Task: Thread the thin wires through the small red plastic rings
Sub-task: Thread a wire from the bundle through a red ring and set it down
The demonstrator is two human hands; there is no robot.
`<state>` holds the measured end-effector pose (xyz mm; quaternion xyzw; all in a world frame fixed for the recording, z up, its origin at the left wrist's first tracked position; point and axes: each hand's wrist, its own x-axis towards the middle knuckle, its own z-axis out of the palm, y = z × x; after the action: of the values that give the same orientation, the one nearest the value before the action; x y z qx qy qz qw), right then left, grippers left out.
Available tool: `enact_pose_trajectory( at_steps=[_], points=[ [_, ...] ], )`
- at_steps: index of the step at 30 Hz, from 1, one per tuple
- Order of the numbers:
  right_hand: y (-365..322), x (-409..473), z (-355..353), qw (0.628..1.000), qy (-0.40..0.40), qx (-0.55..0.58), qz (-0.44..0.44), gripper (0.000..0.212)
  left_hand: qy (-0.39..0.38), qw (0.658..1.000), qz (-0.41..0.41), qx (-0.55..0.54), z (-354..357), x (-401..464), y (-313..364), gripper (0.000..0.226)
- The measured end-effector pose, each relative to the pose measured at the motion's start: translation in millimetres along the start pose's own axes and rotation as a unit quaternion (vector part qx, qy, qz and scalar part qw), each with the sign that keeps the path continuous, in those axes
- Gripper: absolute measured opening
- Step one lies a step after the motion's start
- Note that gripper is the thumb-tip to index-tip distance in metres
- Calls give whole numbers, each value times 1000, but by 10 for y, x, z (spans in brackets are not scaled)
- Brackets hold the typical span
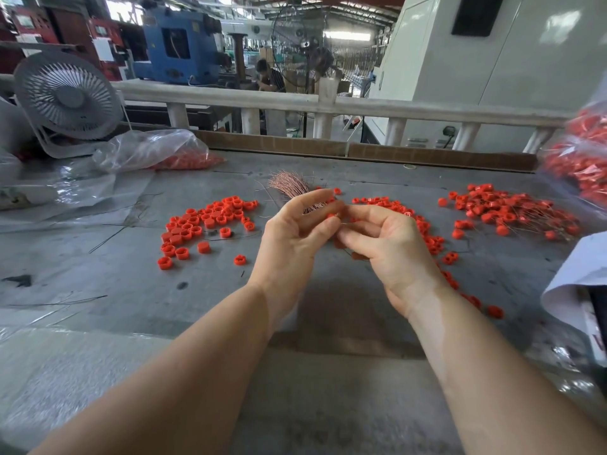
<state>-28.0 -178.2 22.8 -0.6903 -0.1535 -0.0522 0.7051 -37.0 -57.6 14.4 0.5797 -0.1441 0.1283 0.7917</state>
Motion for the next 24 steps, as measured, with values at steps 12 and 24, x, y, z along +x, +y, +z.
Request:
enact_pose_trajectory(
  at_steps=[12,24],
  points=[
    [51,44,-40,999,37,12,-37,25,22,998,-61,-4,-40,24,10,24],
    [22,0,7,961,79,-215,-155,29,22,995,-94,-4,-39,20,-10,13]
  ],
)
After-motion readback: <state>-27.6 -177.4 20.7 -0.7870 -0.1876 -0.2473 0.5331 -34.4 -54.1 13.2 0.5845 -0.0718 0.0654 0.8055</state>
